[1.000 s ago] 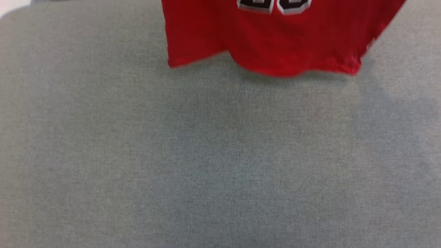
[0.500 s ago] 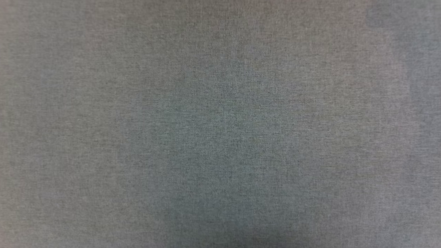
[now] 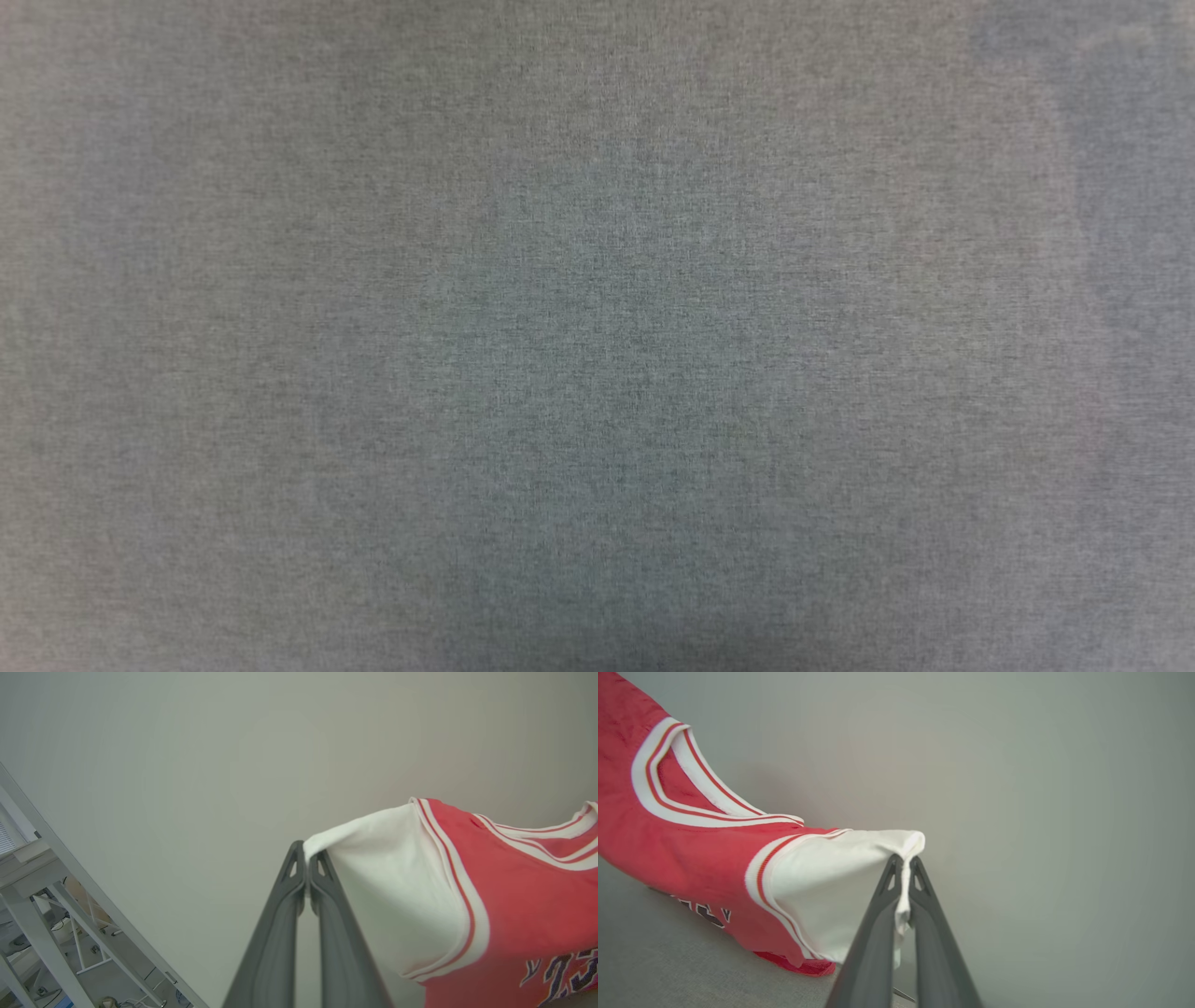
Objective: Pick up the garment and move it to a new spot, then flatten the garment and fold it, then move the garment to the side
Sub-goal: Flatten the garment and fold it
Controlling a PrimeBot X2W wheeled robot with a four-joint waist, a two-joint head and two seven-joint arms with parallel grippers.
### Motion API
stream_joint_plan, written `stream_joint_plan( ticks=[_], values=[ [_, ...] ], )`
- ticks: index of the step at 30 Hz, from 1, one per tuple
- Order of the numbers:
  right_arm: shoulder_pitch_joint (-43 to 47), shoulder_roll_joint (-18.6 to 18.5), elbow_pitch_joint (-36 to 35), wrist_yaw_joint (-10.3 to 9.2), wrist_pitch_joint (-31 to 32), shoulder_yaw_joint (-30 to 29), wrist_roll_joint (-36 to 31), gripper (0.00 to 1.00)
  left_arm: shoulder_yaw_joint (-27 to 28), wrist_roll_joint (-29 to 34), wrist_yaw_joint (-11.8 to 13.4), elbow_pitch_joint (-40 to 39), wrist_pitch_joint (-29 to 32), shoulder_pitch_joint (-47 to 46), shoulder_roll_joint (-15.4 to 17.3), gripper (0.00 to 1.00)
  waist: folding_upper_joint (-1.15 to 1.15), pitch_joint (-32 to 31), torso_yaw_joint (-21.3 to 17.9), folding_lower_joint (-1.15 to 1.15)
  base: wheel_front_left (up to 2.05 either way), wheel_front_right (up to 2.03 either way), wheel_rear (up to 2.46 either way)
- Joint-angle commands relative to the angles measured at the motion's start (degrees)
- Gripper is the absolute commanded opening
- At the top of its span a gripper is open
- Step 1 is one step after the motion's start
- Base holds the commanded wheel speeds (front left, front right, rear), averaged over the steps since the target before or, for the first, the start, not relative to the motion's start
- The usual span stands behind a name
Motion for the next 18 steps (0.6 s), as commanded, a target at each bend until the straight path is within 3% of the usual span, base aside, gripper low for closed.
stream_joint_plan(
  ticks=[1,8,18],
  values=[
    [2.5,0.0,-0.3,-0.04,-1.4,0.4,1.5,0.00,1.3,0.3,1.1,-2.2,-0.3,3.9,0.8,0.00,0.00,-2.2,0.1,-0.01,0.00,0.00,0.00],
    [15.8,-1.5,-1.3,-0.04,-7.4,3.5,5.1,0.00,5.9,1.9,4.5,-12.8,-0.3,25.4,3.4,0.00,0.00,-7.4,0.7,-0.01,0.00,0.00,0.00],
    [38.8,-5.1,-5.9,-0.04,-11.9,7.1,8.0,0.00,11.2,1.1,7.4,-20.5,-0.4,51.5,2.3,0.00,0.00,-15.1,1.1,-0.01,0.00,0.00,0.00]
  ],
)
